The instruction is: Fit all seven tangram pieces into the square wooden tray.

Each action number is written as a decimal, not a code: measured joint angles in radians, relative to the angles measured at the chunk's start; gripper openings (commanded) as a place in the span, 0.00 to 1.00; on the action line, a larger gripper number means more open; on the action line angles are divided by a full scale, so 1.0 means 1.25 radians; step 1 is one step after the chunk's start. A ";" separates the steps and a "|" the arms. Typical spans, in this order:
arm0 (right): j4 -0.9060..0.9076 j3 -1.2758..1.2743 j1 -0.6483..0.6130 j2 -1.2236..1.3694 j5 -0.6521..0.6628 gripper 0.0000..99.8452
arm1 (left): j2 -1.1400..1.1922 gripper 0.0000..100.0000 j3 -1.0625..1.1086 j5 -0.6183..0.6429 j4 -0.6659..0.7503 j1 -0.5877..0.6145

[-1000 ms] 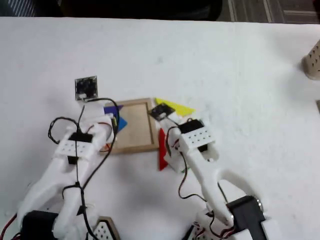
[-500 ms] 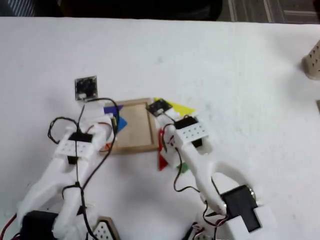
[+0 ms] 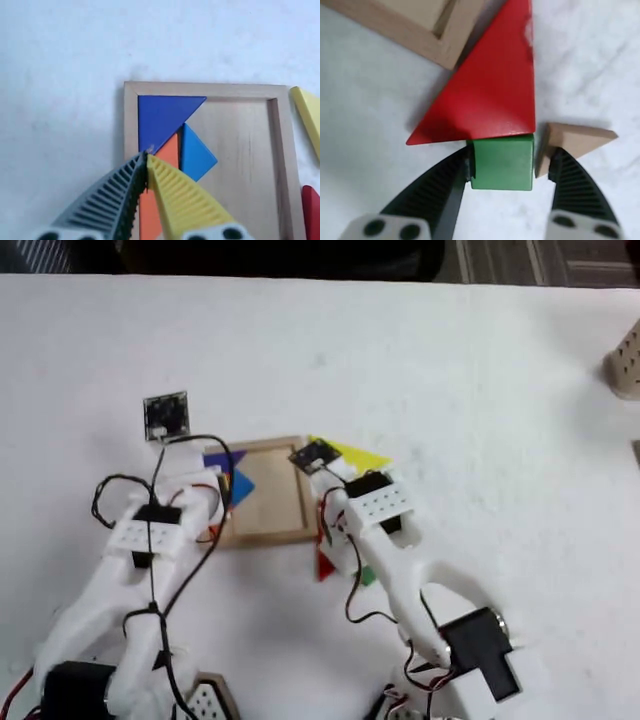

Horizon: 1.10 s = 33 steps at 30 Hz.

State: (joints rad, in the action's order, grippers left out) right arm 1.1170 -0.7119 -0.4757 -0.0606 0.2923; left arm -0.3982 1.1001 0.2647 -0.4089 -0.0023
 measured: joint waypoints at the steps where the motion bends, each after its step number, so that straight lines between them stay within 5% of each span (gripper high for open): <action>1: 0.000 -0.010 -0.002 -0.005 0.000 0.22 | 0.000 0.02 0.000 0.000 0.000 0.000; 20: -0.032 -0.139 -0.063 -0.108 0.016 0.22 | 0.000 0.02 0.000 0.000 0.000 0.000; 27: -0.037 -0.139 -0.064 -0.108 0.033 0.02 | 0.000 0.02 0.000 0.000 0.000 0.000; 33: -0.042 -0.139 -0.064 -0.109 0.033 0.02 | 0.000 0.02 0.000 0.000 0.000 0.000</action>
State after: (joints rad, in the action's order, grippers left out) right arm 1.0648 -0.8853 -0.5554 -0.1972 0.3337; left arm -0.3982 1.1001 0.2647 -0.4089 -0.0023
